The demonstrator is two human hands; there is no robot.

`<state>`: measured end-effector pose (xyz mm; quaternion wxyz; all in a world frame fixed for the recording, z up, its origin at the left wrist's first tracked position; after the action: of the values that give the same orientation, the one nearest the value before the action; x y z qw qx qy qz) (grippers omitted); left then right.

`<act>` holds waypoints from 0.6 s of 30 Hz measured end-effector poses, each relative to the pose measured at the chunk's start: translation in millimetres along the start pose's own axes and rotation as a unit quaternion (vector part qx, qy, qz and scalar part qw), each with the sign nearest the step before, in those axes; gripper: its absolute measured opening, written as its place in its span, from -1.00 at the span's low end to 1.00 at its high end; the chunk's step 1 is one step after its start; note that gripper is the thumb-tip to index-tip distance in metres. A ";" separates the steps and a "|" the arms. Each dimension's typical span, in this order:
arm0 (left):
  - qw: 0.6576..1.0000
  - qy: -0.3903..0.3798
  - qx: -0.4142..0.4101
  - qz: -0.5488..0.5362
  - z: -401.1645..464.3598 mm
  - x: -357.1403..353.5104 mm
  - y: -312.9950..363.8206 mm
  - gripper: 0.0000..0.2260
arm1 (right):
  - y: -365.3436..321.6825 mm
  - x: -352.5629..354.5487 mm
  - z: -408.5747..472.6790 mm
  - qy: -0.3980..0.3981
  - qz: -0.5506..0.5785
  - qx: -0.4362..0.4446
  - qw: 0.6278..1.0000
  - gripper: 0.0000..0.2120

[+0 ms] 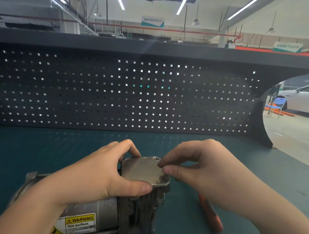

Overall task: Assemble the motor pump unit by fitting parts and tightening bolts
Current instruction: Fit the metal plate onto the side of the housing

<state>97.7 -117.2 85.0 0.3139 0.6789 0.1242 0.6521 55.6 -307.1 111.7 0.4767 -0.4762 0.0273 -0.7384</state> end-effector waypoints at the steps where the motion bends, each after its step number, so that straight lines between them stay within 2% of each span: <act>1: 1.000 0.000 0.000 0.000 -0.2 0.2 0.1 -0.39 | -0.3 -0.5 0.0 -0.001 0.000 -0.001 1.000 -0.81; 12: 1.000 0.001 0.001 0.005 -0.1 -0.3 0.3 -0.39 | -3.0 -0.8 -0.8 -0.042 -0.052 0.011 0.998 -0.73; 18: 1.000 -0.004 0.000 -0.003 0.0 -0.8 -0.3 -0.40 | -2.1 -5.2 -0.8 -0.066 -0.087 0.039 0.993 -0.82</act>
<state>97.7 -117.4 84.1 0.3165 0.6807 0.1246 0.6489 54.1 -302.5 108.8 0.4293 -0.5055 -0.0749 -0.7447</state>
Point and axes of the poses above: each hand's wrist, its own z-axis towards the middle knuckle, its own x-axis out of the back of the hand, y = z × x, the point moved 4 cm from there along z, towards the middle knuckle, and after that the axes turned 11 degrees about x, right-handed, at the moved point
